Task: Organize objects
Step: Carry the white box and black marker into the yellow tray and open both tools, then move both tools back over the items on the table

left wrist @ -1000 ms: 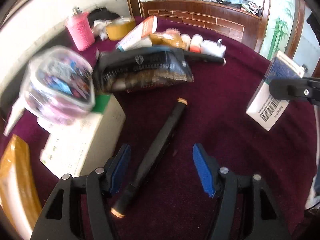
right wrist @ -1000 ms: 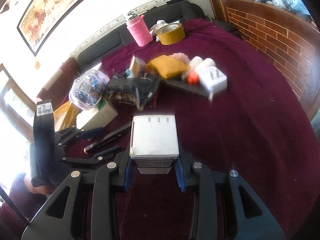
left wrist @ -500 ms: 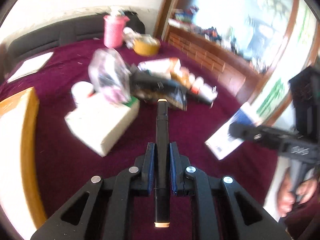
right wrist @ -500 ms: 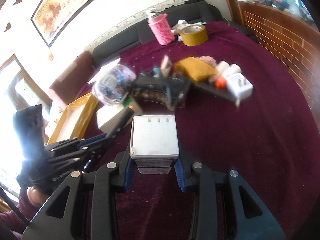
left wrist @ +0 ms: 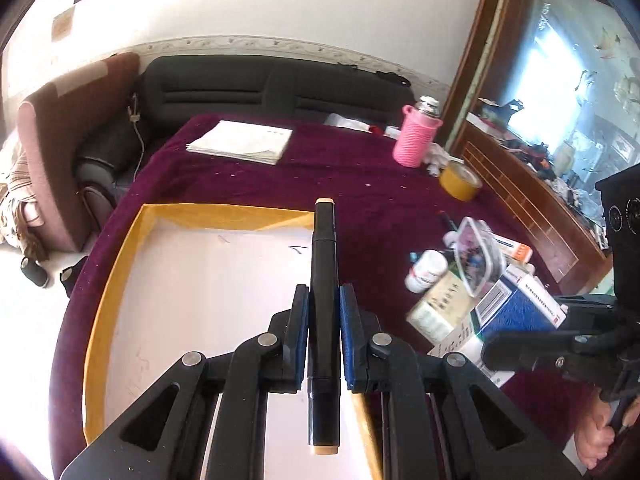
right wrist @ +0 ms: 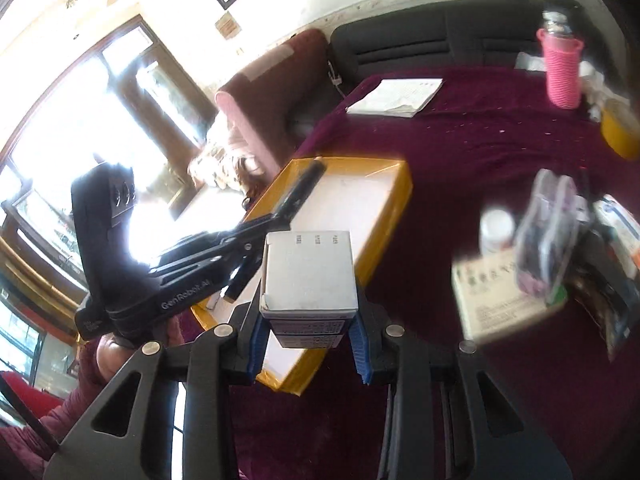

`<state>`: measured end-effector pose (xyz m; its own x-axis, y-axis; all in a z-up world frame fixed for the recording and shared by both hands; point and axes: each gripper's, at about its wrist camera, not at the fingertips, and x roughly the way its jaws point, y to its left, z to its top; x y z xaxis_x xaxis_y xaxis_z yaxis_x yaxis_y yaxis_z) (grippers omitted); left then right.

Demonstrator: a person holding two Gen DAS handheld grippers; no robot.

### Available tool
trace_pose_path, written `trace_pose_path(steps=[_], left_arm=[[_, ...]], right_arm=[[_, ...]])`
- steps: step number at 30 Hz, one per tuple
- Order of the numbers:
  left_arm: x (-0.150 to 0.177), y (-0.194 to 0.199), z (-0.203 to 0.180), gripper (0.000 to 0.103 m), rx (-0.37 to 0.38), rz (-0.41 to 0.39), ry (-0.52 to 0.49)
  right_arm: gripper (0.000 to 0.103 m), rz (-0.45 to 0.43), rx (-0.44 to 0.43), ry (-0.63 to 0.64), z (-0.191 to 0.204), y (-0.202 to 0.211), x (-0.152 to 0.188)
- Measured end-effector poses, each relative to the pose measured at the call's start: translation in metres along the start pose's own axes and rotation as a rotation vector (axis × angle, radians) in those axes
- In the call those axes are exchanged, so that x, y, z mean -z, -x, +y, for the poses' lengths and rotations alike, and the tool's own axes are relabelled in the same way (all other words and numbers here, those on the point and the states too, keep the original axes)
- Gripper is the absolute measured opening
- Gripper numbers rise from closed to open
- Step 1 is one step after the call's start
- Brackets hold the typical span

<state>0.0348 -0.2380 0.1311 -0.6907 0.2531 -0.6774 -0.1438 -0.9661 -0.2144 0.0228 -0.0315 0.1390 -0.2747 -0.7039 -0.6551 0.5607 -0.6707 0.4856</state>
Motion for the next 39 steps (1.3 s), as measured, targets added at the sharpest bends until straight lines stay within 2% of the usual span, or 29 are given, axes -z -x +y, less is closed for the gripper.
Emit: trace_pose_path(steps=[2,6,9,13,16,20,22,26,29,31,32,34,36,39], left_arm=[[-0.006,-0.024,0.019,0.012,-0.006,0.022,0.047],[-0.006,-0.066,0.043,0.012,-0.007,0.076,0.106],[-0.008,-0.083,0.057,0.012,-0.002,0.103,0.133],[-0.01,-0.103,0.065,0.011,0.015,0.124,0.189],[-0.008,-0.113,0.07,0.011,0.0,0.127,0.211],[-0.006,-0.115,0.079,0.011,0.026,0.097,0.261],[-0.006,-0.115,0.081,0.014,0.02,0.087,0.269],[-0.005,-0.105,0.083,0.034,0.015,0.058,0.293],[-0.002,-0.089,0.079,0.034,0.011,0.04,0.324],[0.006,-0.077,0.076,0.04,-0.011,0.033,0.365],[0.012,-0.074,0.075,0.045,-0.007,0.032,0.398],[0.029,-0.068,0.073,0.046,0.006,0.027,0.46],[0.044,-0.064,0.068,0.046,-0.015,0.03,0.478],[0.051,-0.055,0.054,0.046,-0.096,0.025,0.417]], right_arm=[[0.033,0.07,-0.002,-0.007,0.004,-0.032,-0.016],[0.033,0.183,0.118,-0.01,-0.006,-0.095,-0.04],[0.033,0.237,0.161,-0.038,-0.022,-0.124,-0.054],[0.033,0.269,0.255,-0.036,-0.033,-0.149,-0.072],[0.033,0.278,0.294,-0.047,-0.04,-0.16,-0.087],[0.033,0.263,0.288,-0.101,-0.048,-0.163,-0.091],[0.033,0.242,0.283,-0.12,-0.049,-0.16,-0.091],[0.035,0.157,0.31,-0.118,-0.045,-0.149,-0.095],[0.039,0.091,0.314,-0.108,-0.038,-0.13,-0.098],[0.039,0.055,0.318,-0.097,-0.036,-0.115,-0.097],[0.039,0.039,0.313,-0.093,-0.032,-0.107,-0.094],[0.039,0.008,0.292,-0.088,-0.026,-0.091,-0.087],[0.039,-0.018,0.274,-0.075,-0.019,-0.076,-0.078],[0.039,-0.053,0.256,-0.049,-0.008,-0.054,-0.059]])
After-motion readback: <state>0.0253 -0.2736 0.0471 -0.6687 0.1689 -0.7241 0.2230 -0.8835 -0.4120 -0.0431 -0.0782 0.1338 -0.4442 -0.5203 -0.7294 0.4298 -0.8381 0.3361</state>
